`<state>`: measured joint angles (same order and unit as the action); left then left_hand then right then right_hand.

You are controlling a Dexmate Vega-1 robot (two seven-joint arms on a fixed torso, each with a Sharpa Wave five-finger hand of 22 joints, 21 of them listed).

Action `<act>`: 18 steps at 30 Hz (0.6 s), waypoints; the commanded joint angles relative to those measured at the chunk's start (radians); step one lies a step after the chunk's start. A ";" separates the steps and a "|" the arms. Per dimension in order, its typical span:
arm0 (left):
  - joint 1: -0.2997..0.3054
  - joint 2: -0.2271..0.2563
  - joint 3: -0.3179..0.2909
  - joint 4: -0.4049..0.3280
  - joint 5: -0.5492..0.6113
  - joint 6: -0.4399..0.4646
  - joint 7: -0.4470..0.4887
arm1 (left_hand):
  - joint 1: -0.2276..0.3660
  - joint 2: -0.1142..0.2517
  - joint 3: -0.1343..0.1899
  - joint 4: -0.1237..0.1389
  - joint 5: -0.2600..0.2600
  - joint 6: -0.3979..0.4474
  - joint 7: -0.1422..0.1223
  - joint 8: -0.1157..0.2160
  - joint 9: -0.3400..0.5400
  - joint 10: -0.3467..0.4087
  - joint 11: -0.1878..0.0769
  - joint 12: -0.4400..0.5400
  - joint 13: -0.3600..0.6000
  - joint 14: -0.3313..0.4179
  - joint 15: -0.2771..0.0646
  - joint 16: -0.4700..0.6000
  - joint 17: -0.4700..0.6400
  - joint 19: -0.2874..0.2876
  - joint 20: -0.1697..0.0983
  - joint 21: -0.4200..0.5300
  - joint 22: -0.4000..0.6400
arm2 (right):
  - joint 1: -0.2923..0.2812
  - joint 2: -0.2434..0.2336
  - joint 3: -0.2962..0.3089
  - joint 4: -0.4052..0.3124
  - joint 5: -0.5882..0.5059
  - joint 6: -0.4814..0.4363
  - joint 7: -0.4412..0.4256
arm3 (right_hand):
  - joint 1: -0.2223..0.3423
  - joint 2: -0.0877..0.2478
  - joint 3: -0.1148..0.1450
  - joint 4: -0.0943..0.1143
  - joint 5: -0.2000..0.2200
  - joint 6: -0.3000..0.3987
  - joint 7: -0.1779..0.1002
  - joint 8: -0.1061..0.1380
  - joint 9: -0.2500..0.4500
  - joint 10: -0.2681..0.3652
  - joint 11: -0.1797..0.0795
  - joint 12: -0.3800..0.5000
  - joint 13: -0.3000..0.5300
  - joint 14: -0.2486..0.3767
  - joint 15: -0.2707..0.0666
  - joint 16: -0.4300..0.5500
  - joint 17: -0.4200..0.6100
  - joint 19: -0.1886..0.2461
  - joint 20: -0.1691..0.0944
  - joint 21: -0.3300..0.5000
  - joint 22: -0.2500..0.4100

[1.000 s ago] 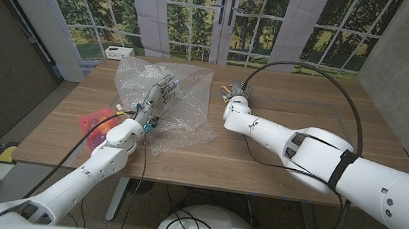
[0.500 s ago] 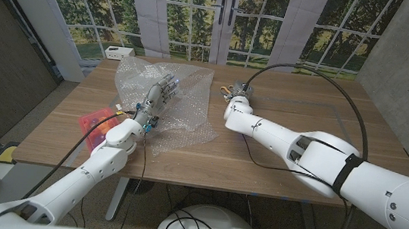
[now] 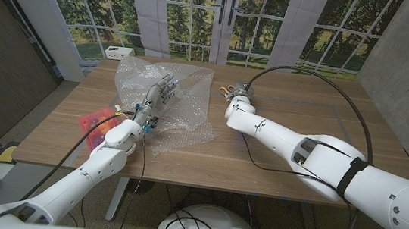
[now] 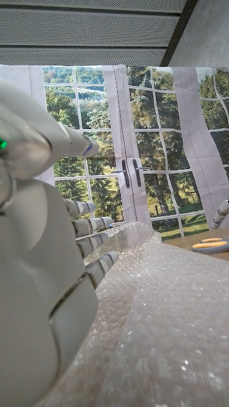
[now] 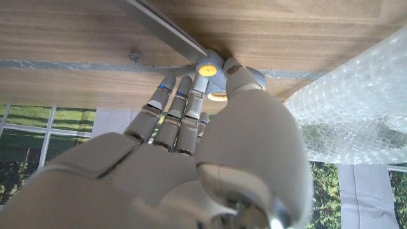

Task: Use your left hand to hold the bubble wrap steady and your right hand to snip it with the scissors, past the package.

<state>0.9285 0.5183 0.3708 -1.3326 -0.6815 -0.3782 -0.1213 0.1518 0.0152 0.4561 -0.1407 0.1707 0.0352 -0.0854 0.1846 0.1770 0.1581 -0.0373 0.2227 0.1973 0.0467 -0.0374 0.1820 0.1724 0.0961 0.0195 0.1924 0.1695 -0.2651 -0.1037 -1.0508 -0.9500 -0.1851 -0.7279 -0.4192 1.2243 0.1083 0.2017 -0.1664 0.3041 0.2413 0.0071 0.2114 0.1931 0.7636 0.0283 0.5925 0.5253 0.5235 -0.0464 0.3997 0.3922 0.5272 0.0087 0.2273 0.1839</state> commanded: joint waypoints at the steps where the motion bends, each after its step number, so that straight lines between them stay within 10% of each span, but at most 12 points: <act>1: -0.003 0.000 0.000 0.000 0.002 0.001 0.001 | 0.000 0.007 -0.005 0.001 0.006 0.002 -0.001 0.000 0.000 0.007 0.001 -0.002 0.006 0.005 -0.018 0.000 0.003 0.000 0.001 0.001 0.006 | -0.049 -0.085 0.051 -0.191 0.013 -0.024 -0.001 | 0.011 0.002 0.003 0.005 0.009 0.006 -0.002 -0.003 0.005 0.168 -0.167 0.006 0.004 0.011 -0.144 0.002 0.001 0.004 -0.004 0.010 0.005; 18: -0.019 -0.001 0.011 0.006 0.005 0.013 -0.013 | -0.001 0.007 -0.005 0.001 0.006 0.004 0.001 0.001 0.000 0.011 0.000 0.000 0.006 0.005 -0.018 0.000 0.003 0.001 0.001 0.001 0.006 | -0.099 -0.166 0.083 -0.358 0.010 -0.043 0.021 | 0.007 -0.002 0.004 0.008 0.016 0.014 -0.003 -0.004 0.006 0.175 -0.171 0.008 -0.006 0.019 -0.150 -0.004 0.001 0.008 -0.007 0.011 0.005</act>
<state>0.9189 0.5171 0.3759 -1.3300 -0.6802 -0.3761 -0.1265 0.1518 0.0152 0.4560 -0.1407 0.1707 0.0352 -0.0854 0.1846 0.1770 0.1581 -0.0373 0.2227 0.1973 0.0467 -0.0374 0.1820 0.1725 0.0961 0.0195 0.1924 0.1695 -0.3313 -0.2193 -0.9938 -1.2027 -0.1773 -0.7654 -0.4120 1.2243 0.1082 0.2016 -0.1665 0.3155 0.2485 0.0070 0.2114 0.1931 0.7647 0.0269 0.5957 0.5159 0.5381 -0.0501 0.3997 0.3894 0.5274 0.0086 0.2328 0.1838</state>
